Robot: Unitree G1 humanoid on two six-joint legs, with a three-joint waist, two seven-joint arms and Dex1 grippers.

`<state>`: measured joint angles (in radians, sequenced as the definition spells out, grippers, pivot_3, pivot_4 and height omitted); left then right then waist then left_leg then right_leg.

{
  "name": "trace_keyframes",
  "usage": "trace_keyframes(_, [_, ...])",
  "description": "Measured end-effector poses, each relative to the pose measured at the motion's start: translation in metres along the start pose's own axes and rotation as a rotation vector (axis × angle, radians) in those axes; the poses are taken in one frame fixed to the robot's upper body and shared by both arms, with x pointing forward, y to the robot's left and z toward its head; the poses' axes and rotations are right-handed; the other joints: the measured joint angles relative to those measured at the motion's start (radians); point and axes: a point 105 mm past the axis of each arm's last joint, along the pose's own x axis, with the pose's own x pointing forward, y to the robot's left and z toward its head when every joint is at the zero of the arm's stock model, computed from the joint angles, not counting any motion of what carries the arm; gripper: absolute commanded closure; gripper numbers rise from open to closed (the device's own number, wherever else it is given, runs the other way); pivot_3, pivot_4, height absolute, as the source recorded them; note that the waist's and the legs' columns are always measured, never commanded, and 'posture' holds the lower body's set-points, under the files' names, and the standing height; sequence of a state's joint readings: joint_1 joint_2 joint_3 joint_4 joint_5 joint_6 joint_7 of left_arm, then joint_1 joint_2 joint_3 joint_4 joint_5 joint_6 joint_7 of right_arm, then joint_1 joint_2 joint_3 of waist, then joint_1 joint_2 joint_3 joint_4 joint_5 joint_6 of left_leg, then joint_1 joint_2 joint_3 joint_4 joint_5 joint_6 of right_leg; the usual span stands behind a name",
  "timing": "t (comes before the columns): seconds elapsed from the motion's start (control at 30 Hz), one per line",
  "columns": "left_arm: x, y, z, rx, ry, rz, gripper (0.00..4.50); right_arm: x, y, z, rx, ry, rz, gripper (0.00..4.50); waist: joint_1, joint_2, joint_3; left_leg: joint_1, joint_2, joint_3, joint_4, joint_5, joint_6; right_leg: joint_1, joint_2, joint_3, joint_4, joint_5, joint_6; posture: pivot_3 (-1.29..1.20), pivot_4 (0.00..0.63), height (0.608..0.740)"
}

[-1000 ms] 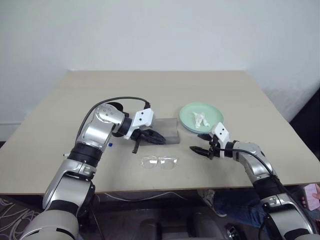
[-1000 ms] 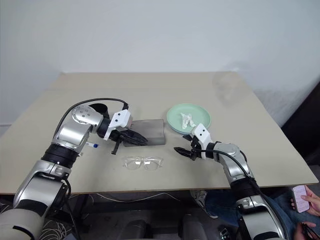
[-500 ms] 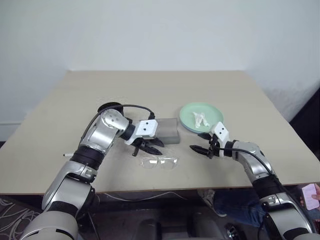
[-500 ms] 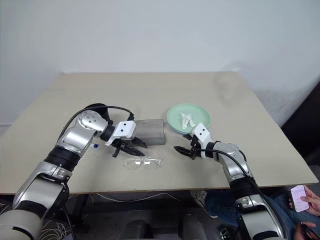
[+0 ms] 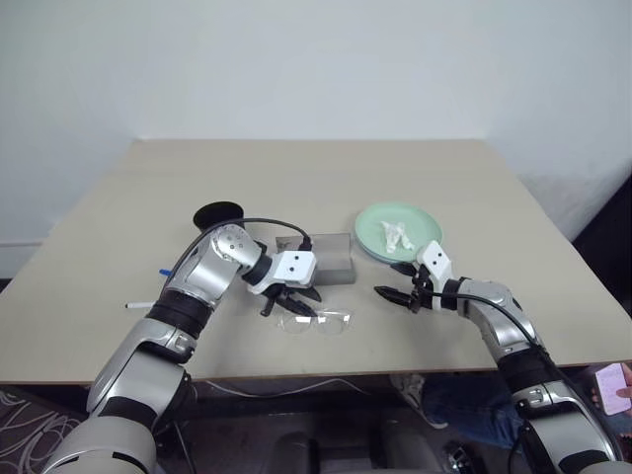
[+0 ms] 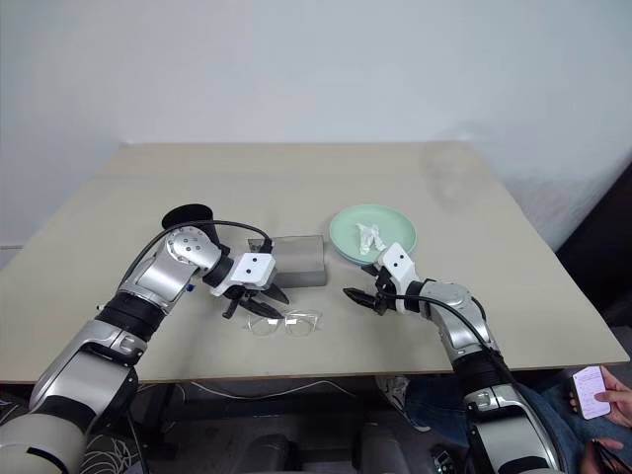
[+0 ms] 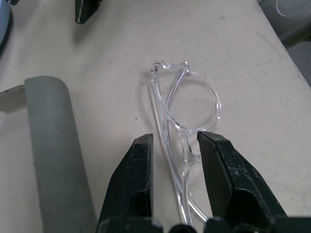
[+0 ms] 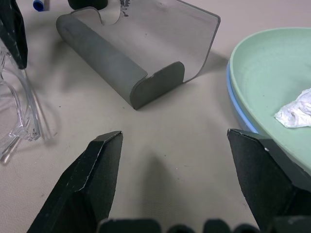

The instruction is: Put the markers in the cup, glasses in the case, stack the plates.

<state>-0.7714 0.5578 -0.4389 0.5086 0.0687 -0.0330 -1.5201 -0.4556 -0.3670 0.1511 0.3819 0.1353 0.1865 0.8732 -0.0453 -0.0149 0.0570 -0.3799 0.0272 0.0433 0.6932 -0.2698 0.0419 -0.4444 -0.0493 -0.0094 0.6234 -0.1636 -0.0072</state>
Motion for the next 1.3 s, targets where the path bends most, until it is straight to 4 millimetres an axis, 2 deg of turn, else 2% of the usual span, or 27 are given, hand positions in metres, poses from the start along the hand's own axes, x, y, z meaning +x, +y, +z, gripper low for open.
trace_keyframes(0.27, [0.005, -0.004, -0.006, 0.002, 0.022, -0.010, 3.08, 0.000, 0.000, 0.000, 0.000, 0.000, 0.000, 0.75, 0.000, 0.000, 0.000, 0.000, 0.000, 0.000, 0.000, 0.000, 0.000, 0.000, 0.000, 0.000, 0.000, 0.000, 0.000, 0.00, 0.000, 0.721])
trace_keyframes(0.37, [0.005, -0.005, -0.008, 0.006, 0.031, -0.011, 3.93, 0.000, 0.001, 0.000, 0.006, -0.003, 0.009, 0.75, 0.000, 0.000, 0.000, 0.000, 0.000, 0.000, 0.000, 0.000, 0.000, 0.000, 0.000, 0.000, 0.000, 0.000, 0.000, 0.00, 0.000, 0.721])
trace_keyframes(0.7, [0.005, -0.004, -0.010, 0.011, 0.039, 0.001, 3.93, -0.011, 0.036, 0.011, 0.068, -0.069, 0.242, 0.75, 0.000, 0.000, 0.000, 0.001, 0.000, 0.000, 0.001, 0.000, 0.000, 0.001, 0.000, 0.000, 0.001, 0.000, 0.000, 0.00, 0.000, 0.721])
trace_keyframes(0.8, [0.004, -0.003, -0.010, 0.011, 0.038, 0.009, 4.48, -0.012, 0.035, 0.010, 0.069, -0.064, 0.240, 0.75, 0.000, 0.000, 0.000, 0.001, 0.000, 0.000, 0.002, 0.000, 0.000, 0.001, 0.000, 0.000, 0.001, 0.000, -0.001, 0.00, 0.000, 0.721])
trace_keyframes(1.3, [-0.001, -0.005, -0.006, -0.016, 0.004, -0.011, 4.48, -0.011, 0.032, 0.010, 0.055, -0.060, 0.212, 0.75, 0.000, 0.000, 0.000, 0.000, 0.000, 0.000, 0.002, 0.000, 0.000, 0.001, 0.000, 0.000, 0.001, 0.000, 0.000, 0.00, 0.000, 0.721])
